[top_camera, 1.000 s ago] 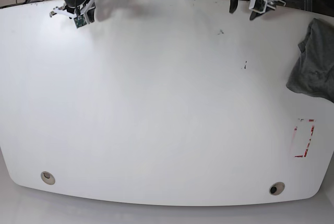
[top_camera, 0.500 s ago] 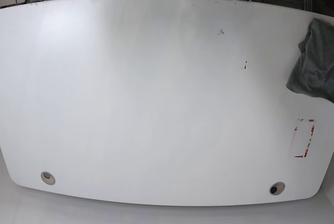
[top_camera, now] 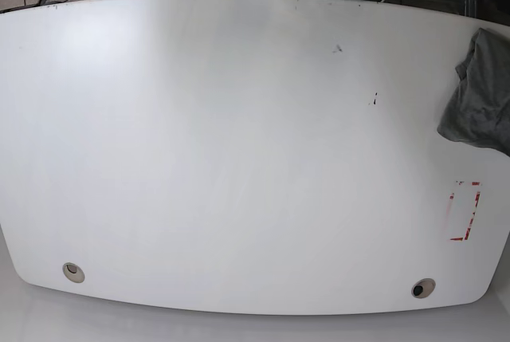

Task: Layout the t-shirt on the table in an organized manner, then fold the t-shirt properly

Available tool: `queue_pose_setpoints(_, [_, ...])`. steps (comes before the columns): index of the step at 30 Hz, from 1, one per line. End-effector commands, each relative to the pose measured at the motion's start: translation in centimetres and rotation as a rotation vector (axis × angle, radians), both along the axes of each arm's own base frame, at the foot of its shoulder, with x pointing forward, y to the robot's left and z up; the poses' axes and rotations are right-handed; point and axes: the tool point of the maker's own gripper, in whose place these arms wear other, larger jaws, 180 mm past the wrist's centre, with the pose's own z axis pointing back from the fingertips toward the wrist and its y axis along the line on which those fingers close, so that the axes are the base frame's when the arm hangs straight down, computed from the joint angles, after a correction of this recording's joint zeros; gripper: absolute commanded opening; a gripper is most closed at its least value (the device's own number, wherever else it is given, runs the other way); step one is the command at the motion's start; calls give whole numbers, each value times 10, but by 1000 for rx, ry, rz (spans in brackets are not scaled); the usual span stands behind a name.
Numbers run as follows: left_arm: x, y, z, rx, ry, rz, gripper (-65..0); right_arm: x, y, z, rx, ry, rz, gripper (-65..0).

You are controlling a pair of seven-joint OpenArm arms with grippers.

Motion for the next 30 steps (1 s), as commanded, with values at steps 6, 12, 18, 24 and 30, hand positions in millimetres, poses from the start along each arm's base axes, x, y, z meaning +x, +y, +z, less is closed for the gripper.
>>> queue_pose_setpoints(6, [-6, 19, -47, 34, 105, 37, -331, -4, -2, -50, 47, 64, -63, -615])
queue_pose_setpoints(12, [13, 13, -79, 29, 148, 85, -331, -9, 10, -85, 46, 102, -52, -615])
queue_pose_setpoints(18, [30, 16, -104, 36, 206, 127, -331, -16, 13, -116, 17, 143, -108, -615])
queue_pose_setpoints(24, [46, 18, -116, 36, 214, 170, -328, -13, 12, -140, -25, 175, -156, -614])
queue_pose_setpoints(30, [60, 19, -122, 42, 237, 193, -328, 5, 8, -152, -55, 165, -186, -610])
